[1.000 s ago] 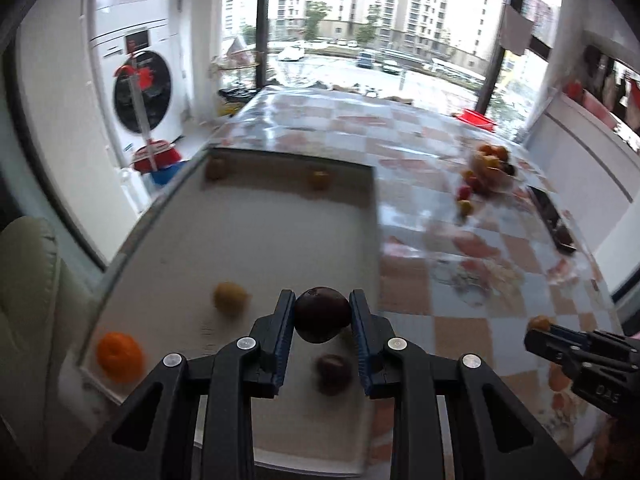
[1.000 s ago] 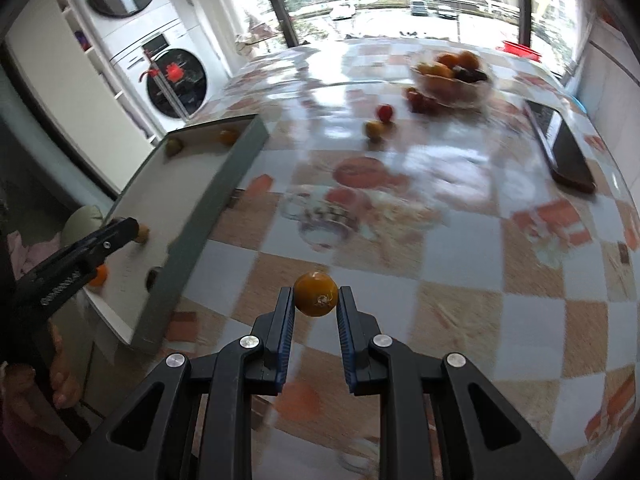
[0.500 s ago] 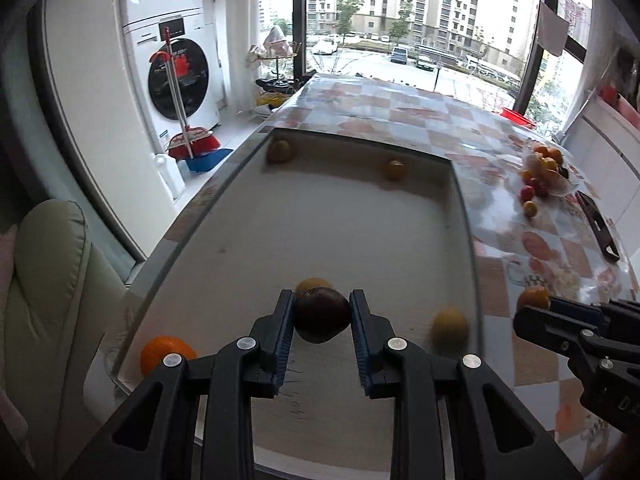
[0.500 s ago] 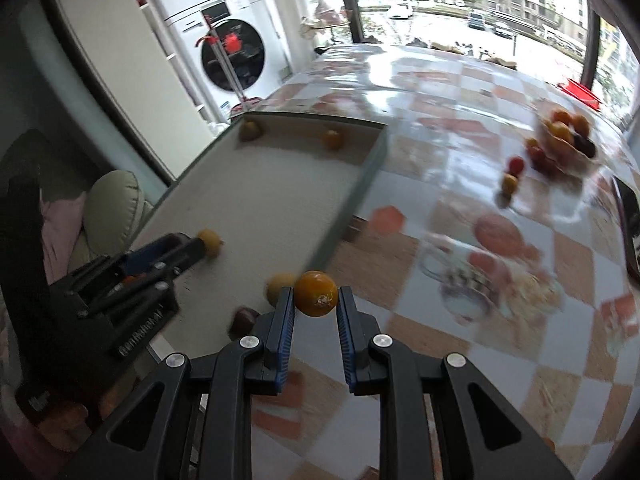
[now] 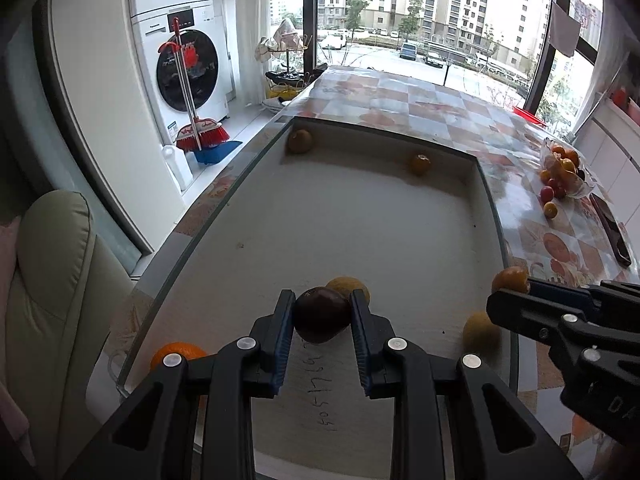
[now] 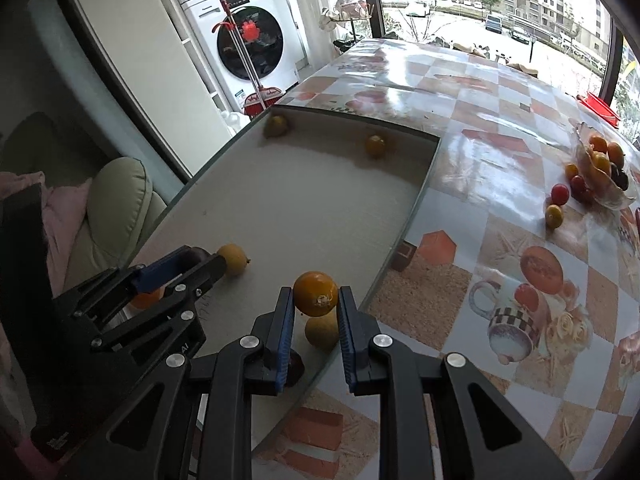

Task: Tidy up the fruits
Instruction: 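Lower both fruits into the grey tray and open both tools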

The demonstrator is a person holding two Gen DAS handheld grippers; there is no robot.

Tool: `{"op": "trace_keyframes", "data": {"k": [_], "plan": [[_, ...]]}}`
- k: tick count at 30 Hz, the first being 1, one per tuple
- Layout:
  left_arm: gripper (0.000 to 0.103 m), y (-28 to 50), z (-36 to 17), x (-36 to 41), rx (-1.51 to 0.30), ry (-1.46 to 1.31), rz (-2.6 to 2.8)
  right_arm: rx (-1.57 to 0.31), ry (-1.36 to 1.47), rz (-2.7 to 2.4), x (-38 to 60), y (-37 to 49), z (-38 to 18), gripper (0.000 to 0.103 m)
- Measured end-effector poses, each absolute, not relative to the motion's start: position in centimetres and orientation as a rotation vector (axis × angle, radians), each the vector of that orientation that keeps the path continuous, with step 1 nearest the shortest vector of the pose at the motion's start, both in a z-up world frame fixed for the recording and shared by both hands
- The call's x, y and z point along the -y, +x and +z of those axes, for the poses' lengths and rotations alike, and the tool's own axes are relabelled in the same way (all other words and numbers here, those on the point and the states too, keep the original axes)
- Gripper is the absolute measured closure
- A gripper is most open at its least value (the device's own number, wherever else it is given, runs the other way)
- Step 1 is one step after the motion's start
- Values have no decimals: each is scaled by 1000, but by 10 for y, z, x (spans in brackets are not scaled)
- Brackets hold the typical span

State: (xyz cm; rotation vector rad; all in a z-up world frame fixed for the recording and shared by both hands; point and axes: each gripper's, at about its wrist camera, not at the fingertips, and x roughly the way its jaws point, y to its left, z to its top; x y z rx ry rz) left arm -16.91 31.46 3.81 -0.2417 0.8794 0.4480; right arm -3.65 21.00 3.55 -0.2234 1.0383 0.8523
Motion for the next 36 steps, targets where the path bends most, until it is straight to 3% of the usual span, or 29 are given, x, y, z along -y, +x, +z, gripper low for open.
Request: {"op": "trace_keyframes", "data": {"k": [11, 17, 19, 20, 21, 22, 23, 29, 31, 33, 36], "plan": [[74, -163, 40, -318, -890, -241, 440, -1074, -251, 865, -224, -30, 29, 77], [72, -161, 41, -321, -897, -248, 447, -1085, -256, 843, -229, -26, 29, 56], [61, -162, 41, -324, -898, -251, 457, -1078, -240, 847, -225, -25, 32, 50], [35, -164, 41, -326, -897, -252, 479, -1073, -242, 835, -222, -24, 35, 48], [19, -167, 42, -328, -883, -252, 519, -1068, -244, 823, -220, -23, 36, 40], [17, -171, 43, -329, -862, -256, 537, -1067, -244, 813, -218, -22, 37, 27], [17, -174, 44, -330, -845, -266, 535, -1068, -240, 804, -216, -21, 38, 23], [17, -180, 42, -323, -883, -256, 519, -1060, -282, 771, -212, -28, 41, 18], [17, -183, 42, -321, -881, -255, 523, -1054, -297, 759, -211, -30, 42, 11], [0, -187, 40, -324, -893, -267, 555, -1053, -305, 750, -209, -32, 42, 3], [0, -195, 40, -326, -896, -292, 542, -1049, -323, 735, -204, -33, 42, 0]]}}
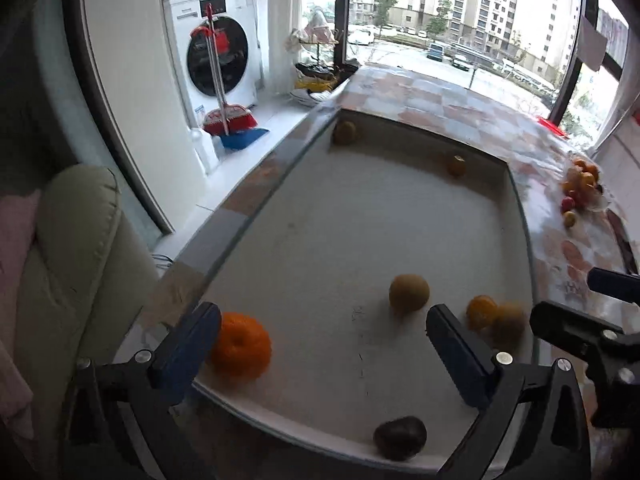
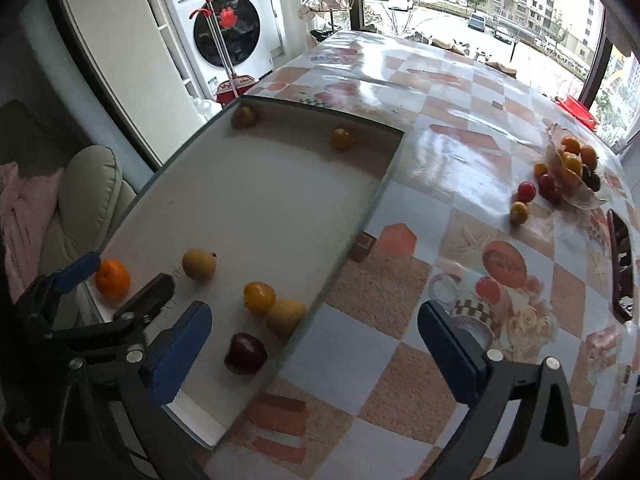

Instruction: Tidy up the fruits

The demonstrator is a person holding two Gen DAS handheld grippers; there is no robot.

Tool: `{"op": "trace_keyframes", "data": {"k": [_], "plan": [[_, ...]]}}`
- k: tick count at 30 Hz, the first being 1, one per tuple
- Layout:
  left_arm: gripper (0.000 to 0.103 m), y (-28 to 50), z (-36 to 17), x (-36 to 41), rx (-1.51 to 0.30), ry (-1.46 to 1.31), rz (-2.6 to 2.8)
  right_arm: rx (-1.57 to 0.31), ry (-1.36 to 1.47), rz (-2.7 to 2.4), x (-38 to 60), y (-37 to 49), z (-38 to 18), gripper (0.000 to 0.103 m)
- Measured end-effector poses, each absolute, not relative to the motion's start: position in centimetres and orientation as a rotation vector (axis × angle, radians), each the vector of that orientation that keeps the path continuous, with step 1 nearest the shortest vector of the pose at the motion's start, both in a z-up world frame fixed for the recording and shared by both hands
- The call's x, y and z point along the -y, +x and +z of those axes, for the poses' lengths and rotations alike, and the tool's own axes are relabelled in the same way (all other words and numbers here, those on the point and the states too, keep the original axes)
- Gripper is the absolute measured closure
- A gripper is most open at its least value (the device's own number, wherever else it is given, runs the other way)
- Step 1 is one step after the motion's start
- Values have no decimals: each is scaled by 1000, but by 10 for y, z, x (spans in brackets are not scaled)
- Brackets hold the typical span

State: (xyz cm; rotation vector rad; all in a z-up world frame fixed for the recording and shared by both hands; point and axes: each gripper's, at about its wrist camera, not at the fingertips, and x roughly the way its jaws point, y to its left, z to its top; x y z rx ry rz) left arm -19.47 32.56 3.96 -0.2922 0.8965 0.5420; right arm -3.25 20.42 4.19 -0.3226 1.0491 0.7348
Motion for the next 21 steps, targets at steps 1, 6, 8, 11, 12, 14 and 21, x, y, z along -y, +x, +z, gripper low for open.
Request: {"op": "trace_keyframes", "data": {"k": [1, 6, 8, 11, 12, 14, 21], "plan": [[0, -195, 40, -325, -902, -286, 545, -1049, -331, 731, -204, -34, 42, 0], [0, -201, 42, -315, -897, -259, 526, -1044, -338, 742, -203, -42, 45, 0], [0, -204, 44, -313, -887, -252, 525, -1032, -352, 747, -202, -46, 47, 0], [0, -211, 45, -311, -891, -254, 515, -1006, -388, 746, -203, -53, 51, 0], [0, -213, 46, -310, -886, -255, 513, -997, -399, 746, -204, -55, 53, 0], [0, -217, 46, -307, -884, -248, 515, -976, -427, 743, -205, -61, 55, 0], [0, -226, 49, -295, -892, -201, 536, -914, -499, 742, -206, -79, 61, 0]]}}
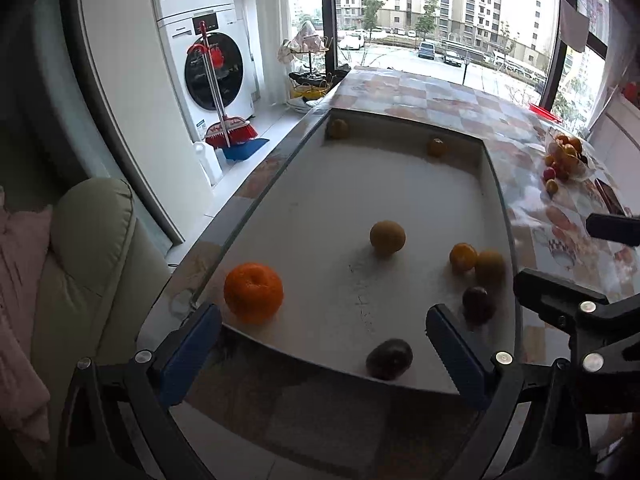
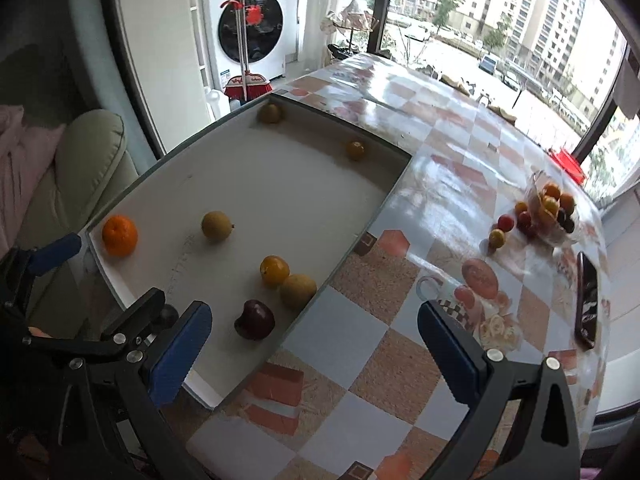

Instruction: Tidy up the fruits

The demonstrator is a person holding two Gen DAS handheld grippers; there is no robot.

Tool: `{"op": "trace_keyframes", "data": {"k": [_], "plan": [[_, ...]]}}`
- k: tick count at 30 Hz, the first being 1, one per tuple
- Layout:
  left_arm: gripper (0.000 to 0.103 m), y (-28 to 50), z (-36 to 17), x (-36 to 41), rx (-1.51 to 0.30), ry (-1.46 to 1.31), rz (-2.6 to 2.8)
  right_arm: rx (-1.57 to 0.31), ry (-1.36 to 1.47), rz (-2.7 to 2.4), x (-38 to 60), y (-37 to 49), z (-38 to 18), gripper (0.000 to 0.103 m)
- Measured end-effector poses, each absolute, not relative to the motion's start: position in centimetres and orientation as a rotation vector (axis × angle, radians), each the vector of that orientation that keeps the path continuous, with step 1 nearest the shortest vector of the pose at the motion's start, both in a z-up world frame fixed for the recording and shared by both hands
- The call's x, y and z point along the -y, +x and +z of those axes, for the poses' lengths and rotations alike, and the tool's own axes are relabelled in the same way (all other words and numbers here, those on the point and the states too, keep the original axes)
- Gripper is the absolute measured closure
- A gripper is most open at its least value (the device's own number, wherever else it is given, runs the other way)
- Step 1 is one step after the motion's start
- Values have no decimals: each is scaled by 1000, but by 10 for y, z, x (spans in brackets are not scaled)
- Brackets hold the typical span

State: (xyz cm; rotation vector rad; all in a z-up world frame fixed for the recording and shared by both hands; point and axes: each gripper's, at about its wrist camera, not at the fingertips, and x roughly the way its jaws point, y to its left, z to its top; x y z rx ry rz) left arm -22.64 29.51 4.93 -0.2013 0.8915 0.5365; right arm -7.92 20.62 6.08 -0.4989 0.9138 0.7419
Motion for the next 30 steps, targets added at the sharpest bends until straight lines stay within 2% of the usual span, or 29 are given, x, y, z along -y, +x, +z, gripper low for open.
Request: {"op": "trace_keyframes", "data": {"k": [30], "plan": [[0, -243, 51, -281, -922, -147, 571, -884, -540, 728, -195, -97, 65, 0]]}}
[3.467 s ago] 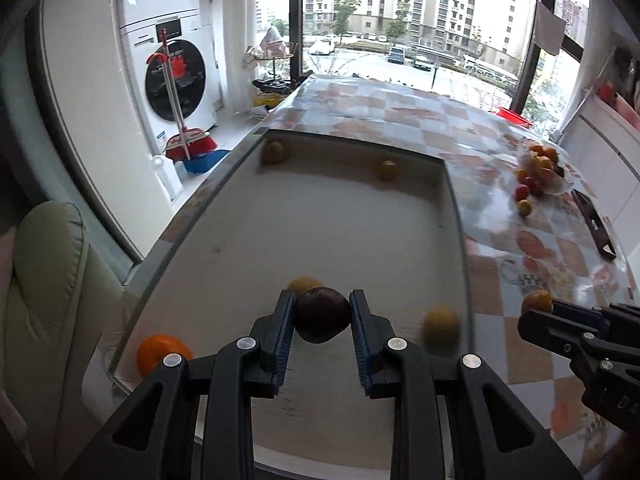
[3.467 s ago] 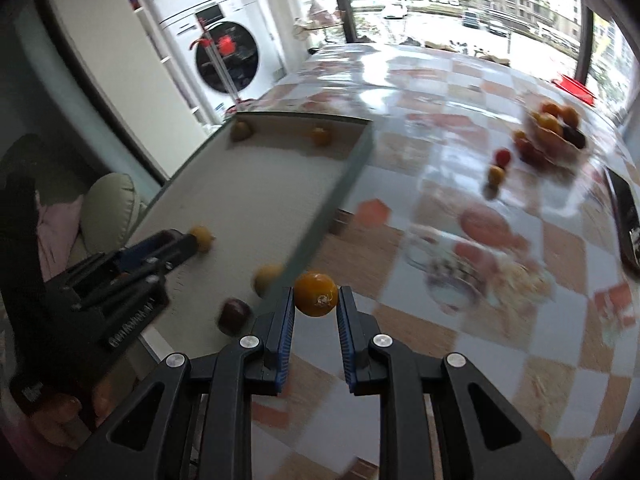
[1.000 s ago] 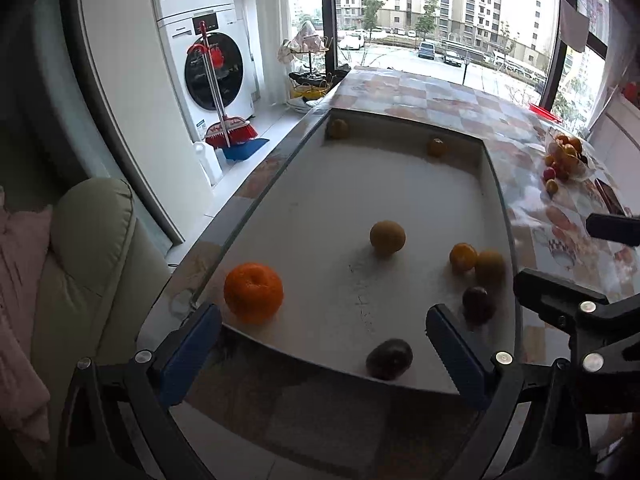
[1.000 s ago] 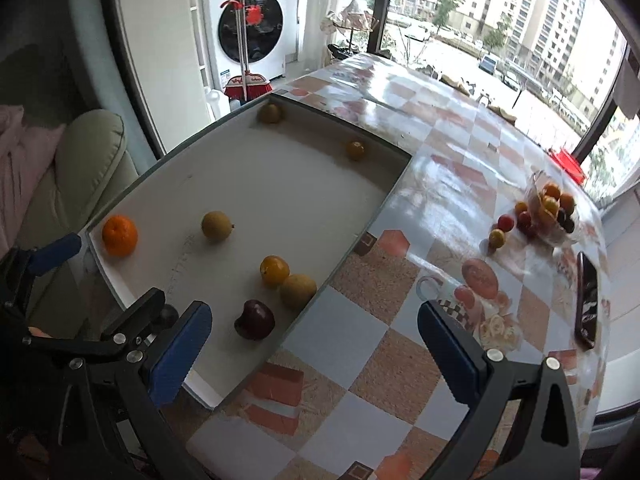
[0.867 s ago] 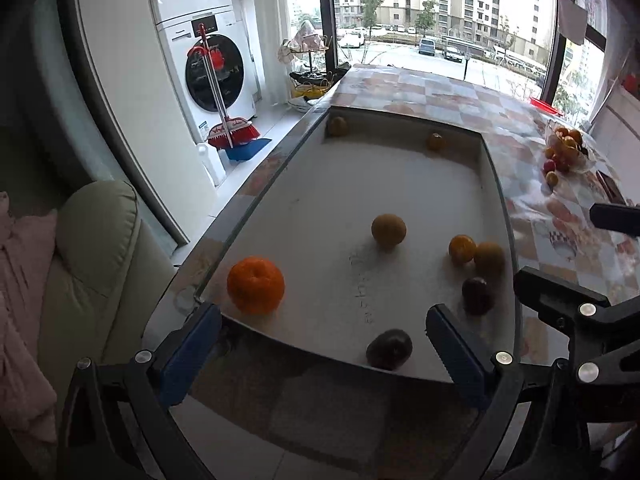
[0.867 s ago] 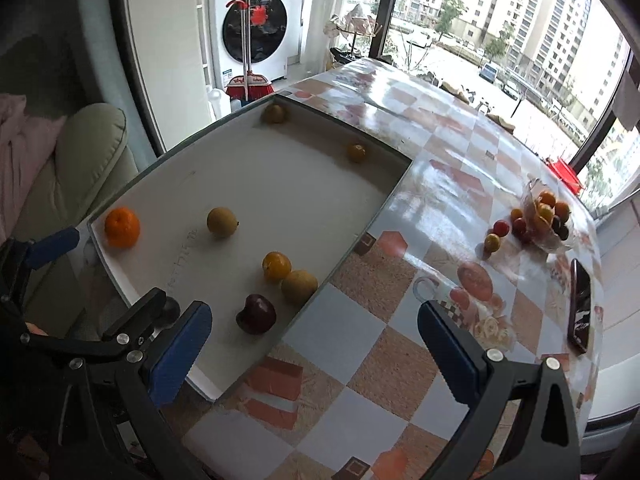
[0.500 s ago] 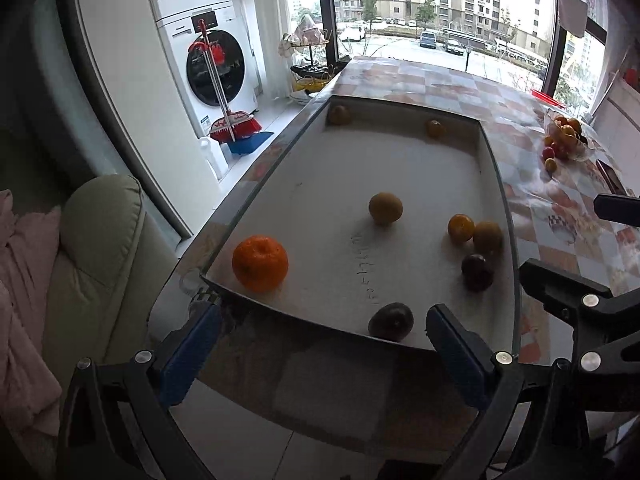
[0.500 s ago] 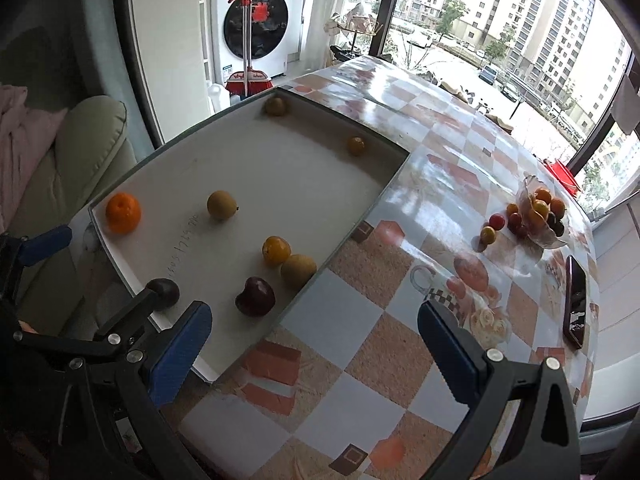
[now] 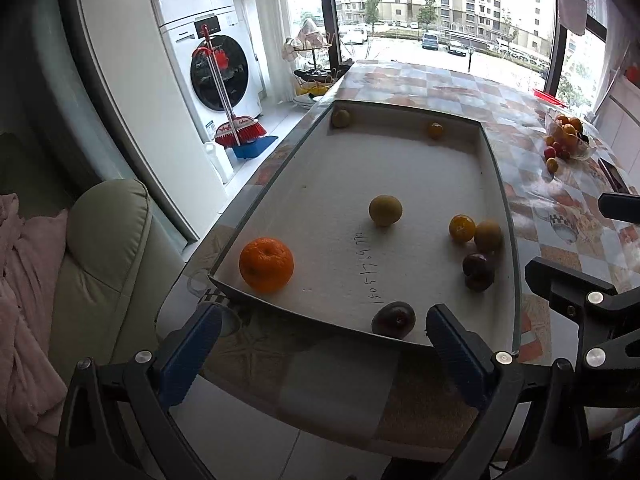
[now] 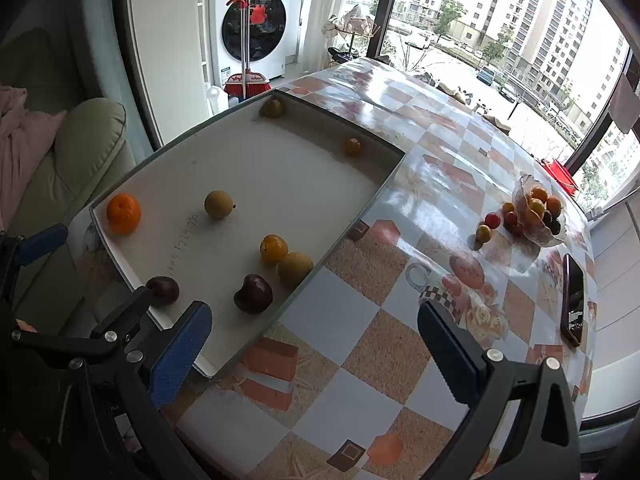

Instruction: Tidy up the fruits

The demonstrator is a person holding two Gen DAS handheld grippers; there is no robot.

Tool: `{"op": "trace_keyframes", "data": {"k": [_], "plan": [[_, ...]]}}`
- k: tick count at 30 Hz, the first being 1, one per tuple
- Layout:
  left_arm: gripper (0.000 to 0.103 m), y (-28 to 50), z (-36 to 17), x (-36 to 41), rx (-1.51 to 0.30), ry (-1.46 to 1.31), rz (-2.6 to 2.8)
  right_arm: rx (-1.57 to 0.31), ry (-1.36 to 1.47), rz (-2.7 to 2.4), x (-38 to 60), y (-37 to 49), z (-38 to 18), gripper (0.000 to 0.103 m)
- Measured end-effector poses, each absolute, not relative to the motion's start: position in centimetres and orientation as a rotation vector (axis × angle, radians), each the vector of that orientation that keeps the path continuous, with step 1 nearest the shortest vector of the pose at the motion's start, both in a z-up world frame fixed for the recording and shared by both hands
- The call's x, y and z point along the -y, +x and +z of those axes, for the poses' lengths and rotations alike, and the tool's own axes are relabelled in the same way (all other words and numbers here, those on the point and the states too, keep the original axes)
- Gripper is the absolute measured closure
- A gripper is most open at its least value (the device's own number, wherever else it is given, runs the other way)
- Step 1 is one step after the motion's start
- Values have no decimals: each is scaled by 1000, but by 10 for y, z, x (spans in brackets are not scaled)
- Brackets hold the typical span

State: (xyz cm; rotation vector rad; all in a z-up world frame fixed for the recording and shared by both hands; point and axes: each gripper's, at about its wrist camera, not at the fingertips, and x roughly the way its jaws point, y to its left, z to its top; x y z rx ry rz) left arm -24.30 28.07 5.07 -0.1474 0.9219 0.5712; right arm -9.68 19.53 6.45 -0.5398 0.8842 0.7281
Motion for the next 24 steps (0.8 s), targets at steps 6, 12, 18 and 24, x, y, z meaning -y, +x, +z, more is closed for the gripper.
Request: {"op": "trace_keyframes", "data": {"k": [6, 12, 18, 24], "plan": [[0, -243, 53, -280, -915, -132, 583, -884, -538, 729, -195, -97, 64, 0], [0, -242, 53, -281, -917, -130, 586, -886, -540, 728, -194, -97, 64, 0], [0, -241, 51, -282, -920, -128, 591, -891, -538, 730, -194, -97, 62, 0], [0, -240, 51, -282, -921, -123, 593, -892, -539, 731, -195, -97, 61, 0]]}}
